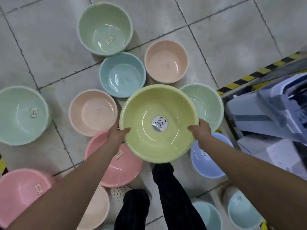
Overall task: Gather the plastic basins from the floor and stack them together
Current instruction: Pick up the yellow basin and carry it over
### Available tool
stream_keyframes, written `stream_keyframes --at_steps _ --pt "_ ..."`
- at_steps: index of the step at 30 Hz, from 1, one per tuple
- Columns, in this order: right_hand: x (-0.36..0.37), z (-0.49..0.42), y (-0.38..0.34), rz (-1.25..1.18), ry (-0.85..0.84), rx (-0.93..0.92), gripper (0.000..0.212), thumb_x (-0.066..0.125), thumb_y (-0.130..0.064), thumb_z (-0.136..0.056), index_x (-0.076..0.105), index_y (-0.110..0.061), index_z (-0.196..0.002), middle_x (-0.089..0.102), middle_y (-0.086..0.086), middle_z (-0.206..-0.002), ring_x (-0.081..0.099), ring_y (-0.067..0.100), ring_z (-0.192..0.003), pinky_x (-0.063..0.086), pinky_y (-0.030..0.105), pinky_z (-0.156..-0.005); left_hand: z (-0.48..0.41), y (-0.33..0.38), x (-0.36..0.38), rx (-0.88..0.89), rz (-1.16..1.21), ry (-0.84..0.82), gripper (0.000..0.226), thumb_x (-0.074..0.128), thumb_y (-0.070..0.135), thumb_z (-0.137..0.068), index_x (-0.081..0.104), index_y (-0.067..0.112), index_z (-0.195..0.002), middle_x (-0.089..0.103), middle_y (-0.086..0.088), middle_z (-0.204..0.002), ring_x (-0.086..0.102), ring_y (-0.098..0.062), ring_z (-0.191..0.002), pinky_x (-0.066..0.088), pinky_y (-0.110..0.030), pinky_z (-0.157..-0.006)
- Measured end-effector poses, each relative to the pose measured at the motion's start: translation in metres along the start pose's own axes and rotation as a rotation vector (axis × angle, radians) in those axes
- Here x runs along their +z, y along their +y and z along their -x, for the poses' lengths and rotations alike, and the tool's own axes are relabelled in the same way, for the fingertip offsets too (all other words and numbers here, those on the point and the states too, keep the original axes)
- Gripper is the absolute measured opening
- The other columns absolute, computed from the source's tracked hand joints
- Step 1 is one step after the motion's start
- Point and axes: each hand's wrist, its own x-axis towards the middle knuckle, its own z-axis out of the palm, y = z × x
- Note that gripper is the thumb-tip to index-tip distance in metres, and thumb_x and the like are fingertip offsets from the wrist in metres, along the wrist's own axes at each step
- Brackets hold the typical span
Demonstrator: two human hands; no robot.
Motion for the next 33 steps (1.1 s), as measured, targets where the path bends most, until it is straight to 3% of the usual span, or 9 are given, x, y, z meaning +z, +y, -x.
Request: stream_keyframes --at_steps 2,5,11,16,21,25,29,31,33 --pt "0.028 -0.045 0.009 -0.037 0.020 0.024 0.026 0.066 -0.007 -0.084 0.065 -0.011 -0.109 0.067 0.015 -0.105 0.062 0.032 -0.096 0.054 0.041 -0.089 -0.049 -0.013 0.014 0.009 -0.017 0.004 0.039 0.066 0.005 -0.089 0.056 0.006 -0.127 0.067 -0.013 -0.106 0.066 -0.032 -0.093 0.058 -0.040 -0.077" --pt "0.071 -0.102 0.027 -0.043 0.009 0.032 0.016 0.064 -0.009 -0.085 0.062 -0.016 -0.100 0.068 0.013 -0.103 0.063 0.032 -0.095 0.054 0.043 -0.090 -0.118 -0.033 0.027 0.041 -0.106 0.084 0.030 0.066 0.010 -0.088 0.060 0.008 -0.117 0.067 -0.014 -0.108 0.066 -0.033 -0.098 0.056 -0.049 -0.088" --pt "0.146 -0.179 0.074 0.086 -0.053 -0.070 0.029 0.064 -0.020 -0.091 0.062 -0.009 -0.118 0.065 0.009 -0.107 0.058 0.025 -0.094 0.043 0.031 -0.079 -0.216 -0.074 0.033 0.102 -0.201 0.178 0.020 0.063 0.016 -0.090 0.060 0.012 -0.110 0.066 -0.011 -0.107 0.064 -0.029 -0.096 0.055 -0.044 -0.088" --pt "0.179 -0.202 0.104 0.193 -0.031 -0.167 0.032 0.056 -0.026 -0.096 0.056 -0.008 -0.123 0.060 0.005 -0.106 0.057 0.029 -0.101 0.045 0.036 -0.082 -0.255 -0.107 0.035 0.054 -0.166 0.163 0.030 0.061 0.015 -0.093 0.057 0.008 -0.122 0.066 -0.011 -0.112 0.065 -0.031 -0.102 0.054 -0.047 -0.090" --pt "0.202 -0.207 0.125 0.295 -0.031 -0.292 0.041 0.059 -0.033 -0.094 0.056 -0.011 -0.129 0.053 0.007 -0.114 0.053 0.025 -0.101 0.042 0.033 -0.082 -0.264 -0.121 0.034 0.121 -0.144 0.266 0.028 0.051 0.018 -0.099 0.053 0.010 -0.126 0.060 -0.005 -0.107 0.059 -0.026 -0.098 0.048 -0.035 -0.084" --pt "0.219 -0.204 0.129 0.070 -0.089 -0.197 0.039 0.059 -0.020 -0.095 0.054 -0.016 -0.133 0.063 0.002 -0.118 0.060 0.024 -0.111 0.047 0.034 -0.091 -0.271 -0.125 0.032 0.180 -0.194 0.281 0.038 0.051 0.016 -0.095 0.051 0.017 -0.133 0.060 -0.009 -0.116 0.060 -0.032 -0.106 0.052 -0.045 -0.093" --pt "0.221 -0.201 0.118 -0.113 -0.102 -0.118 0.042 0.059 -0.005 -0.091 0.053 -0.014 -0.131 0.061 0.001 -0.109 0.059 0.023 -0.105 0.047 0.027 -0.078 -0.264 -0.116 0.034 0.153 -0.082 0.201 0.051 0.047 -0.003 -0.090 0.051 0.020 -0.136 0.061 -0.003 -0.112 0.061 -0.031 -0.105 0.053 -0.052 -0.091" --pt "0.213 -0.194 0.109 -0.167 -0.082 -0.126 0.043 0.059 0.000 -0.088 0.053 -0.012 -0.129 0.063 0.005 -0.110 0.060 0.023 -0.101 0.048 0.026 -0.074 -0.254 -0.111 0.030 0.199 -0.083 0.199 0.048 0.051 -0.003 -0.088 0.057 0.018 -0.131 0.064 -0.004 -0.107 0.063 -0.030 -0.103 0.054 -0.046 -0.090" --pt "0.200 -0.185 0.103 -0.191 -0.072 -0.119 0.048 0.059 -0.003 -0.088 0.049 -0.013 -0.134 0.062 0.005 -0.114 0.059 0.024 -0.104 0.050 0.034 -0.087 -0.236 -0.103 0.026 0.269 -0.102 0.197 0.048 0.053 -0.004 -0.087 0.060 0.016 -0.130 0.066 -0.003 -0.106 0.063 -0.026 -0.099 0.051 -0.035 -0.089"
